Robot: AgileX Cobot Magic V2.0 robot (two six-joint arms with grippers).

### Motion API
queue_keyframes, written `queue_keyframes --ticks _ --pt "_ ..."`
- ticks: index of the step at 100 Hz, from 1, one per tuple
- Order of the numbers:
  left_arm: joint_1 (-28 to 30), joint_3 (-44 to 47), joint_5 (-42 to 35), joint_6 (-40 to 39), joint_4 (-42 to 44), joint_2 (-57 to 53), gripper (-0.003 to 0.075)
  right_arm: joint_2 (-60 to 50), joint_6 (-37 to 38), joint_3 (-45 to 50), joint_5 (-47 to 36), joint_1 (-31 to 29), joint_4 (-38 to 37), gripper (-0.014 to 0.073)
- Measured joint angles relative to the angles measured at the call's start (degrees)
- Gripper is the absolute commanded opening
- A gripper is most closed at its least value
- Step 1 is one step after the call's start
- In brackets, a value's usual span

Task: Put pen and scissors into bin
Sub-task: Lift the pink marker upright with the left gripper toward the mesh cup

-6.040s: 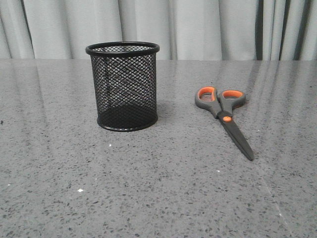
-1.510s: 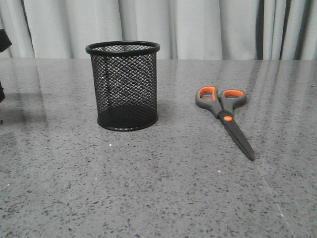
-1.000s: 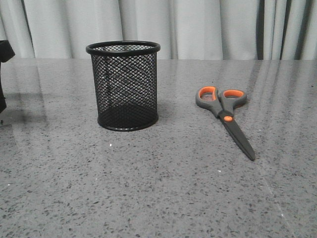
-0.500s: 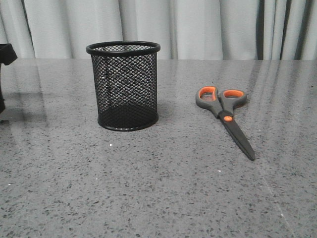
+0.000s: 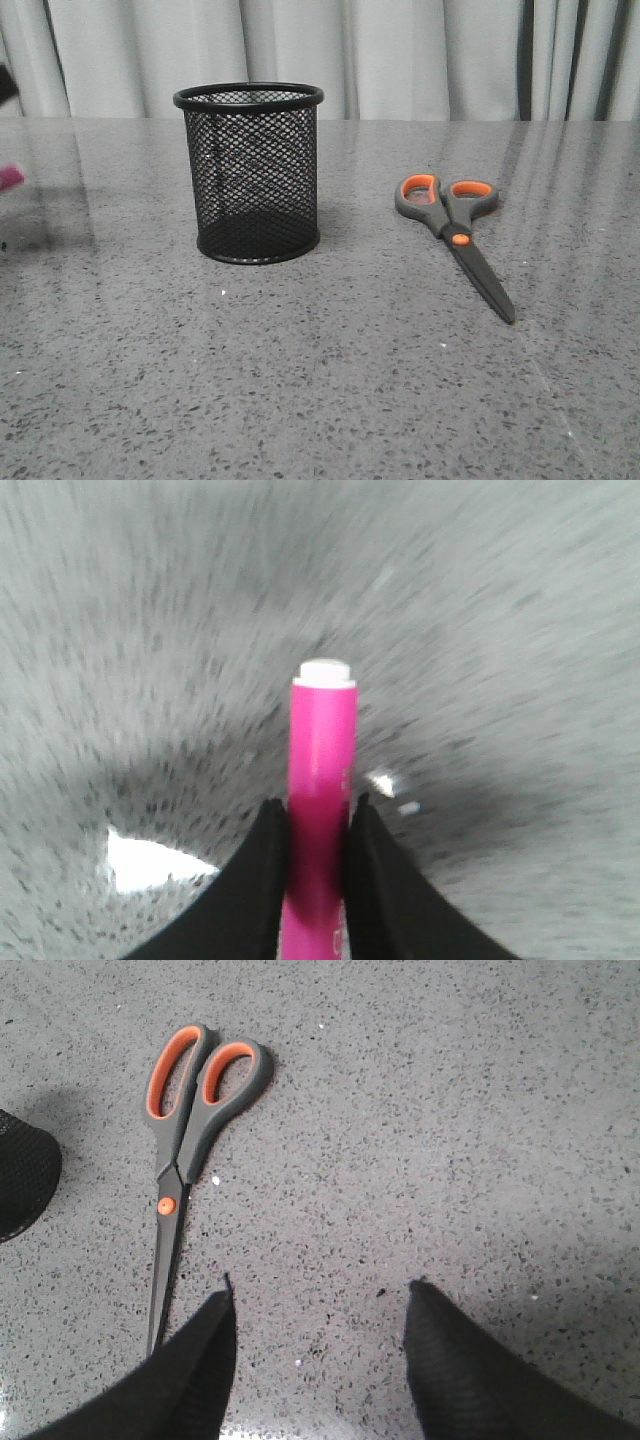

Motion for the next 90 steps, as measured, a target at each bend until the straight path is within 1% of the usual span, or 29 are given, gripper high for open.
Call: queue_keyframes --ticks 23,37,46,68,77,90 --pt "-6.67 0.00 -8.31 0.62 -0.57 -10.39 -0.0022 0.00 0.00 0.00 0.04 0.00 0.00 0.0344" --pt "-12.20 0.00 -14.51 0.66 -1.44 -13.01 -0.0022 0.00 0.00 0.00 0.04 0.00 0.00 0.0344" --pt "-16.22 0.05 -18.86 0.66 -2.04 -13.12 -0.0022 0.00 0.00 0.00 0.24 0.00 0.00 0.0344" --pt "-25.81 0.05 -32.47 0.75 -2.40 -11.67 -0.0022 0.00 -0.09 0.00 0.73 0.00 0.00 0.0344" --pt "-28.19 0.05 -36.70 0.75 -2.53 -9.61 -0.0022 0.00 -0.09 0.00 0.98 0.00 0.00 0.0344" --pt "-30.16 0.05 -40.08 0.75 -2.53 -5.37 -0.0022 0.00 -0.09 0.00 1.31 0.00 0.00 0.0344"
